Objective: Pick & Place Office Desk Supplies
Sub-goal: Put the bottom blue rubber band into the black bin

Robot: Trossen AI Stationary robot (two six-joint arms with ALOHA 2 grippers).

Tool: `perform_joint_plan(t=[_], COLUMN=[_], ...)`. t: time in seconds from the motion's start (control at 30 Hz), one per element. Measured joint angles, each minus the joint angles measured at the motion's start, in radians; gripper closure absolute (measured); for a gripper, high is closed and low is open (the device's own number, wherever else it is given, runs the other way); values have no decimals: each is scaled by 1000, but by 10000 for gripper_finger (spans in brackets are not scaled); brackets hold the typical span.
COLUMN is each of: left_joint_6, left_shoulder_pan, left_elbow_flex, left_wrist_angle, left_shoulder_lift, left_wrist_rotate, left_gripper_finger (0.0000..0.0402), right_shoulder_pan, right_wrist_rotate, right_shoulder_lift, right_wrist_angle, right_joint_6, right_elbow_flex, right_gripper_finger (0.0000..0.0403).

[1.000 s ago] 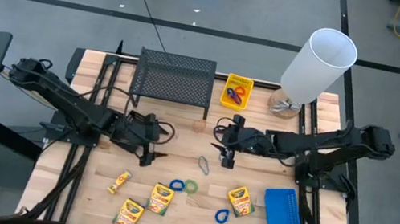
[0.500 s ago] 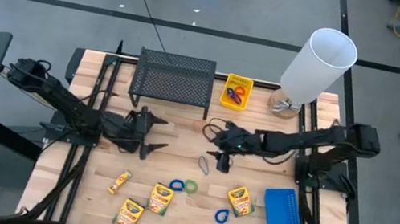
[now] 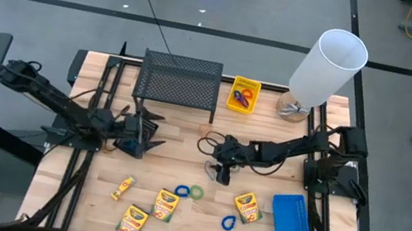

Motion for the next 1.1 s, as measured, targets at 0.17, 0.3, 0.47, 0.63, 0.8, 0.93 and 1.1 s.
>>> perform_joint_plan(t=[0.17, 0.3, 0.47, 0.63, 0.8, 0.93, 1.1], left_joint_6=[34, 59, 72, 67, 35, 20, 5], left_shoulder_pan=[-28, -58, -86, -101, -113, -119, -119], left_elbow_flex=[-1, 0, 0, 0, 0, 0, 0], left_wrist_angle=[-40, -58, -74, -79, -86, -87, -93], left_shoulder_lift=[-81, -117, -138, -138, -138, -138, -137], left_wrist_rotate=[-16, -55, -96, -102, -90, -66, -60], left_gripper_finger=[12, 12, 12, 12, 12, 12, 12], right_shoulder_pan=[29, 51, 72, 75, 72, 60, 44], right_wrist_rotate=[16, 75, 147, 175, 187, 164, 133], right_shoulder_lift=[57, 106, 127, 124, 124, 127, 127], right_wrist_angle=[-6, -51, -78, -68, -49, 20, 167], right_joint_6=[0, -1, 0, -1, -39, -68, -118], right_elbow_flex=[36, 77, 97, 95, 93, 91, 91], right_gripper_finger=[190, 202, 246, 340, 392, 399, 401])
